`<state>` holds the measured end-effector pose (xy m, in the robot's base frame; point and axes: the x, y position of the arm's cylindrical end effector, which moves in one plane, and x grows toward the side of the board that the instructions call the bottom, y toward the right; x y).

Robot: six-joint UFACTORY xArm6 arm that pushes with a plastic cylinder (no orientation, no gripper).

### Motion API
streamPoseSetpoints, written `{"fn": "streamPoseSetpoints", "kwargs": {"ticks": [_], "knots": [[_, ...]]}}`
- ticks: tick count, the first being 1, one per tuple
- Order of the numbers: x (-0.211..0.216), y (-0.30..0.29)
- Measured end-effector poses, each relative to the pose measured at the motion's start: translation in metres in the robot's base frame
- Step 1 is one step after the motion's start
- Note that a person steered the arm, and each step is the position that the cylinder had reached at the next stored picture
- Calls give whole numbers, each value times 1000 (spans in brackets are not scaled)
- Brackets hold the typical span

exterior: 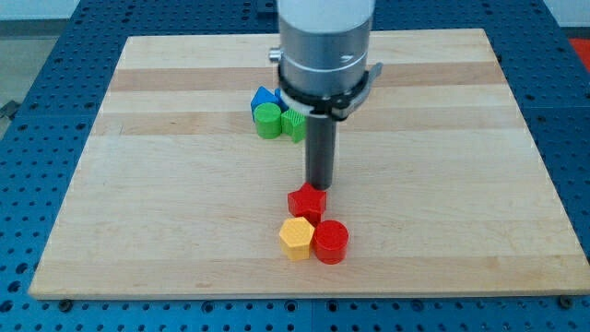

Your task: Move the yellow heart to the right side of the green star

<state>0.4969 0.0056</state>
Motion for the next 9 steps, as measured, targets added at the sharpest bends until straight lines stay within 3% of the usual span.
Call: {"fn": "streamPoseSetpoints", "kwargs": {"ticks": [2,3,4,5,6,7,8,9], "knots": [[8,-22],[-7,-4],[-43,66],[-110,114],[-195,124],[-247,88],[-254,54],[-232,41]]}}
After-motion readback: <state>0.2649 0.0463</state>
